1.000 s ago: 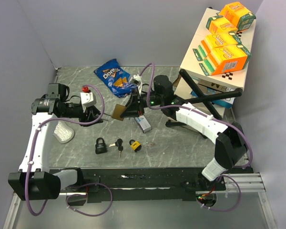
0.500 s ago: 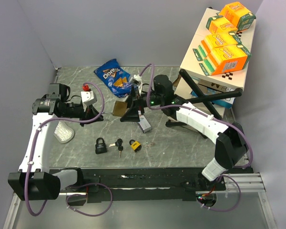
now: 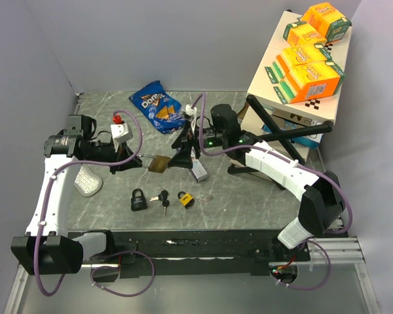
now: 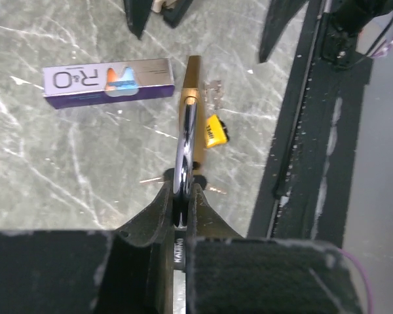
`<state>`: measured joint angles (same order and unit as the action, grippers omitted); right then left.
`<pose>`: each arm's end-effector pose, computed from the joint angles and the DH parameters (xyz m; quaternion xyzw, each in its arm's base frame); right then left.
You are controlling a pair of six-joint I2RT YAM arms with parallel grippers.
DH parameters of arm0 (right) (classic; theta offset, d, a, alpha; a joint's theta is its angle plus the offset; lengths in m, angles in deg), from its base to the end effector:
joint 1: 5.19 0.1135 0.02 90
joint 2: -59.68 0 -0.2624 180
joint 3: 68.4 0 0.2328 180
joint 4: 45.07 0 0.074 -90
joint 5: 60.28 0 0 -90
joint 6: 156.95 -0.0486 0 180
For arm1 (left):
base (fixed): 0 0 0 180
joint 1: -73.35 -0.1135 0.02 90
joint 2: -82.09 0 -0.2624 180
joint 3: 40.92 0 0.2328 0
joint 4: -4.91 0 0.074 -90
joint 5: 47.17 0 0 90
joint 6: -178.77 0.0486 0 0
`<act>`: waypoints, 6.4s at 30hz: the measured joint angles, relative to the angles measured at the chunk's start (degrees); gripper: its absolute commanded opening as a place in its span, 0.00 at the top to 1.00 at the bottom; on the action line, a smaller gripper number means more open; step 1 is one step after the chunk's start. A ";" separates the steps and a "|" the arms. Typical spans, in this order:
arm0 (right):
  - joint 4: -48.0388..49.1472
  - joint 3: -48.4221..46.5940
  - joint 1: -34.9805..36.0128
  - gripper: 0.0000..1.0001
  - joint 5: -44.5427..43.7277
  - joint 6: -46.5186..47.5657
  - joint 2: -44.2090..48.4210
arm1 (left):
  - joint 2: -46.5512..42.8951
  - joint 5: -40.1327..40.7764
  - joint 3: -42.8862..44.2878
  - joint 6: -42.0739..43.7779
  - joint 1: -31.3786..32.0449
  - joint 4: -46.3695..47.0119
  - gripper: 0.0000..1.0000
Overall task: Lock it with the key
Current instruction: Lock the lock.
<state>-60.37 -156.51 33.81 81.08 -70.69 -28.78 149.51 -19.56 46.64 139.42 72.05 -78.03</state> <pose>0.2452 0.2474 0.3462 -0.4670 0.6051 0.5200 0.3813 0.1829 -0.0389 0.3501 0.4578 0.7047 -0.3645 0.4013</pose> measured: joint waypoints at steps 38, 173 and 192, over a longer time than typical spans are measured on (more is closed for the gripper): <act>14.56 -0.02 -0.04 0.40 12.35 -1.03 1.03 | -7.41 -9.99 -1.51 -36.83 0.13 28.55 0.99; 8.85 -1.20 1.57 1.00 13.03 -3.89 -0.35 | -8.48 -6.32 -10.23 -38.53 8.33 26.95 0.99; 13.03 -1.90 1.07 1.00 14.84 -9.73 -0.44 | -10.23 -6.25 -15.17 -53.90 12.11 44.24 0.99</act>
<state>-47.34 -158.41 34.88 95.92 -80.42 -29.22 139.28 -25.81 31.47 85.53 84.16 -33.79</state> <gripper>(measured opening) 0.304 0.103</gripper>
